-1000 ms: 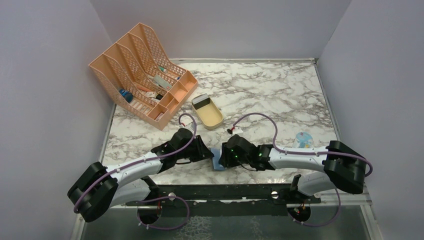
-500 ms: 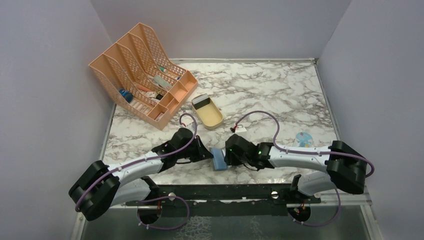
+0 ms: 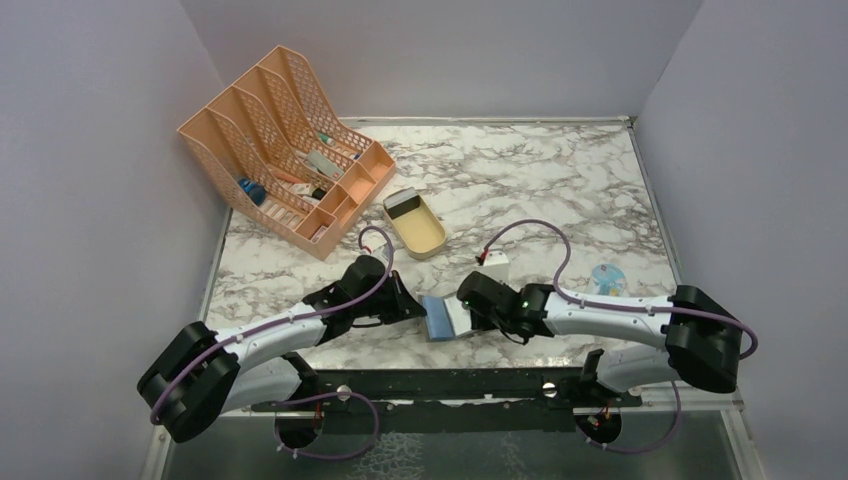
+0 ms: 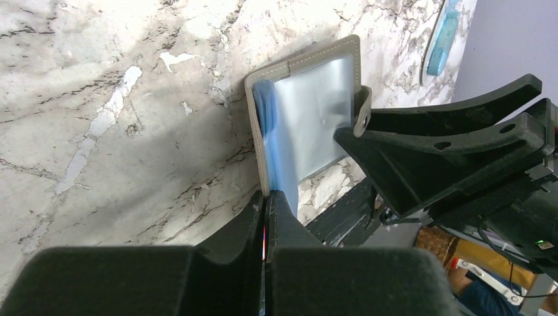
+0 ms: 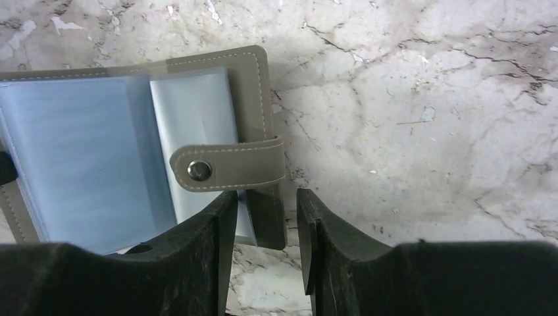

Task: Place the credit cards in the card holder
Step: Open the card holder at the center of the board.

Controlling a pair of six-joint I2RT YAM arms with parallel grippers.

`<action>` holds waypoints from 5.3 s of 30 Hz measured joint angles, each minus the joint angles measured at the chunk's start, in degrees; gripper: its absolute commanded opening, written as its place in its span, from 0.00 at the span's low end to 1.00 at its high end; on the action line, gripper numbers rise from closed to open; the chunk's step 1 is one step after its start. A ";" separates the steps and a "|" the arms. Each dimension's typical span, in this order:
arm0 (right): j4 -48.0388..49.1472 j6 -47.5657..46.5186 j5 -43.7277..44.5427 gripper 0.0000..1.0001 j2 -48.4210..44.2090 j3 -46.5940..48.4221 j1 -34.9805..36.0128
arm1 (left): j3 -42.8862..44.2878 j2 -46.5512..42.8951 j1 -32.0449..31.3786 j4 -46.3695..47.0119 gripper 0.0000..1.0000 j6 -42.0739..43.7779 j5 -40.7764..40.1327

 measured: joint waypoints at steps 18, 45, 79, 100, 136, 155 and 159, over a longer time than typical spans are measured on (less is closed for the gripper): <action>14.71 -2.67 -16.83 0.44 -9.99 -0.17 0.00 | 0.00 -0.94 0.07 -0.09 0.00 0.00 0.00; 22.18 -5.20 -19.28 0.53 5.16 -0.63 0.00 | -0.02 0.02 0.37 -2.03 0.00 2.19 -0.96; 27.91 -3.41 -17.42 0.37 6.01 -5.33 0.00 | 1.27 1.33 0.83 -7.65 0.46 3.91 -4.44; 28.98 -1.07 -17.68 0.35 5.31 -6.10 0.00 | 4.31 -0.98 1.07 -4.15 0.62 -0.46 -2.60; 28.96 -2.21 -17.86 0.34 4.33 -6.16 0.00 | 2.56 4.50 3.63 8.90 0.65 -4.96 0.50; 28.87 -2.21 -17.81 0.34 4.09 -6.16 0.00 | 2.56 8.63 3.98 13.40 0.61 -7.41 4.55; 28.28 -2.21 -17.81 0.39 3.37 -6.16 0.00 | 2.56 8.70 3.91 14.51 0.60 -8.37 5.42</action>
